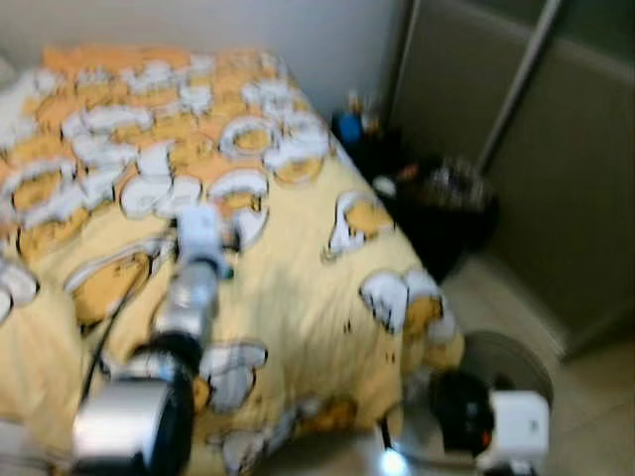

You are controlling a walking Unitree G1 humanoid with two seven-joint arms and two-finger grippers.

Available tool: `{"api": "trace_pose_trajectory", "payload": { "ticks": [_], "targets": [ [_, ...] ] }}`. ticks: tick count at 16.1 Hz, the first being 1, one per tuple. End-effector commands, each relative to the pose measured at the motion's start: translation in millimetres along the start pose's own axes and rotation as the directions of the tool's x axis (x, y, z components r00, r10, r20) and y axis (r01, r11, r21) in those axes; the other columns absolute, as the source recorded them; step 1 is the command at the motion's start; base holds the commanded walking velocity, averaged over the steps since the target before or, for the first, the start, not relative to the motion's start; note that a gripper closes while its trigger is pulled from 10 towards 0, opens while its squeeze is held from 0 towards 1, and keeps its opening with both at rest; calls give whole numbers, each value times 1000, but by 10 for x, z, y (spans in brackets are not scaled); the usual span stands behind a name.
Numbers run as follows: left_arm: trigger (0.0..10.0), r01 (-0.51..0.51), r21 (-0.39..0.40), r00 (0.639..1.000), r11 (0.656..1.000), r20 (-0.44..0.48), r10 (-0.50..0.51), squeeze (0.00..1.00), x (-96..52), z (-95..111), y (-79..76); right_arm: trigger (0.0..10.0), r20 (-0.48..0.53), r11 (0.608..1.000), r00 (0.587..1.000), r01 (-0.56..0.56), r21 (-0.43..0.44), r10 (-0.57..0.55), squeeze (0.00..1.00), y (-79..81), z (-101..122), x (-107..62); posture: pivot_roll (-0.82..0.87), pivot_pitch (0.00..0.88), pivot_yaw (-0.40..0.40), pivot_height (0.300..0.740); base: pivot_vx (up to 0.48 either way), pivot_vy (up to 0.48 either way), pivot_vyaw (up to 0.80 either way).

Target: Clean up the room

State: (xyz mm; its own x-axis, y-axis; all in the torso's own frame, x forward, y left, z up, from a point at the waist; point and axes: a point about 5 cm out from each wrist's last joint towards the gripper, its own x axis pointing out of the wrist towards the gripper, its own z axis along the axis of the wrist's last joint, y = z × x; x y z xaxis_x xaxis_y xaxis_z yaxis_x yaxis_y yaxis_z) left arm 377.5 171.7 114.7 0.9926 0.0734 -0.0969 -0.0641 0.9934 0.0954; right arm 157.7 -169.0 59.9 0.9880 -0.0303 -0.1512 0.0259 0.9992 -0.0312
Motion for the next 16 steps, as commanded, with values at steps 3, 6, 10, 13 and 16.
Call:
{"api": "trace_pose_trajectory", "payload": {
  "ticks": [3,6,10,13,16],
  "targets": [
    [10000,224,-11,969,975,111,-221,0,-794,-317,-50,10000,149,998,987,64,-1,-63,0,-83,424,-166,-33,60,74,740,0,0,0],
    [10000,223,33,967,974,117,-225,0,-1283,-371,72,10000,105,997,994,-19,76,11,0,-49,307,42,62,0,47,740,0,0,0],
    [10000,130,14,981,991,145,-131,0,-1099,-162,51,10000,80,994,996,-49,100,41,0,-89,269,603,181,0,-16,740,0,0,170],
    [10000,160,17,977,987,142,-161,0,-989,-86,22,10000,106,993,991,-92,74,84,0,5,290,720,182,0,-15,740,0,0,421],
    [10000,108,-78,990,991,94,-101,0,-922,-148,4,10000,118,992,987,-116,57,109,0,75,281,805,165,0,-6,740,471,0,0]
  ]
}}
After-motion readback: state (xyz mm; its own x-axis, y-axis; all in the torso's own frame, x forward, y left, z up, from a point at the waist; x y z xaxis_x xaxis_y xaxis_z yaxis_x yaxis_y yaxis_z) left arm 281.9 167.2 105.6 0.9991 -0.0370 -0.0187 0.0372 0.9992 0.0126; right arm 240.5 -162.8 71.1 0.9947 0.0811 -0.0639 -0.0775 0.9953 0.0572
